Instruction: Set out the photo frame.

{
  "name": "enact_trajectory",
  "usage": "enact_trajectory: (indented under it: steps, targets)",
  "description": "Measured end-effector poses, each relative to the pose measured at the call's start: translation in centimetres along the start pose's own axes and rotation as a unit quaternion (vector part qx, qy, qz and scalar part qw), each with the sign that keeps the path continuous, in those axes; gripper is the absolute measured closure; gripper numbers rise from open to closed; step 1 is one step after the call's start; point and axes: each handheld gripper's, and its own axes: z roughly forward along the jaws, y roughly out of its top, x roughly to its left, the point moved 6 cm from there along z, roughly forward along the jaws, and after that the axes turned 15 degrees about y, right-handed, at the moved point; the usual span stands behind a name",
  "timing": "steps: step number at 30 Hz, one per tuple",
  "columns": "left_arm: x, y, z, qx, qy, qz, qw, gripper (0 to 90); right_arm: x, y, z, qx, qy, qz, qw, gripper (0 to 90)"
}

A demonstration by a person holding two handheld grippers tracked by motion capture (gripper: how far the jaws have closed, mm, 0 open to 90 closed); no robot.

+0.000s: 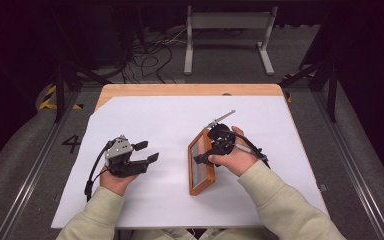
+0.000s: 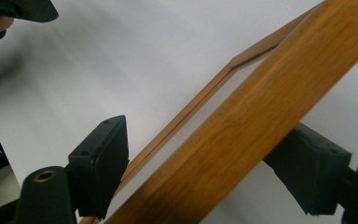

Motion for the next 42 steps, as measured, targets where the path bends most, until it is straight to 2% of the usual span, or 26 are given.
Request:
enact_trajectory:
  steps: [5, 10, 11, 16, 18, 21, 22, 23, 25, 29, 32, 34, 36, 37, 39, 40, 42]
  targets:
    - [0.1, -0.1, 0.0, 0.001, -0.001, 0.0, 1.0, 39.1, -0.2, 0.0, 0.7, 0.006, 0.003, 0.011, 0.9999, 23.6]
    - [0.0, -0.1, 0.1, 0.002, -0.001, 0.0, 1.0, 39.0, -0.3, -0.2, 1.0, 0.017, 0.001, 0.013, 0.9998, 32.3]
    - [0.0, -0.1, 0.1, 0.001, -0.001, -0.001, 1.0, 39.0, -0.3, -0.1, 1.0, 0.017, 0.009, 0.017, 0.9997, 36.0]
    - [0.0, -0.1, 0.1, 0.001, -0.001, 0.001, 1.0, 39.0, -0.3, -0.1, 0.9, 0.01, 0.005, 0.04, 0.9991, 42.7]
    - [0.0, -0.1, 0.1, 0.001, -0.002, -0.001, 1.0, 39.0, -0.4, -0.1, 0.8, 0.007, 0.015, 0.051, 0.9986, 46.0]
    - [0.0, -0.1, 0.1, 0.001, -0.002, -0.001, 1.0, 39.0, -0.4, -0.1, 0.8, 0.009, 0.012, 0.06, 0.9981, 48.5]
    - [0.1, -0.1, 0.1, 0.0, -0.001, -0.001, 1.0, 39.0, -0.2, -0.2, 0.7, 0.013, 0.009, 0.07, 0.9974, 55.3]
    - [0.1, -0.1, 0.1, 0.0, -0.001, -0.001, 1.0, 39.0, -0.2, -0.2, 0.7, 0.013, 0.009, 0.07, 0.9974, 55.3]
    - [-0.1, -0.1, 0.1, 0.003, -0.004, -0.005, 1.0, 39.0, -0.1, -0.1, 0.4, 0.018, 0.007, 0.074, 0.9971, 65.6]
    - [0.1, -0.1, 0.0, 0.0, -0.002, -0.001, 1.0, 39.0, 0.0, 0.0, 0.1, 0.021, 0.014, 0.081, 0.9964, 70.0]
    - [0.1, -0.1, 0.0, -0.001, -0.002, -0.002, 1.0, 39.0, 0.2, 0.1, -0.2, 0.032, 0.023, 0.065, 0.9971, 71.4]
    - [0.1, -0.1, 0.0, 0.0, -0.002, -0.004, 1.0, 39.0, 0.4, 0.3, -0.6, 0.044, 0.023, 0.046, 0.9977, 71.8]
    - [0.1, -0.1, 0.0, 0.0, -0.003, -0.003, 1.0, 39.0, 0.7, 0.8, -1.3, 0.063, 0.013, 0.009, 0.9979, 71.9]
    - [0.1, -0.1, 0.0, 0.0, -0.003, -0.003, 1.0, 39.0, 0.7, 0.8, -1.3, 0.063, 0.013, 0.009, 0.9979, 71.9]
    - [0.1, -0.1, 0.0, 0.0, -0.003, -0.004, 1.0, 39.0, 0.9, 1.3, -1.9, 0.088, 0.014, -0.032, 0.9955, 71.9]
    - [0.1, -0.1, 0.0, -0.001, -0.002, -0.005, 1.0, 39.0, 1.0, 1.5, -2.1, 0.102, 0.02, -0.051, 0.9933, 72.0]
    - [0.2, -0.1, -0.1, 0.0, -0.002, -0.004, 1.0, 39.1, 1.1, 1.8, -2.4, 0.139, 0.027, -0.09, 0.9858, 72.1]
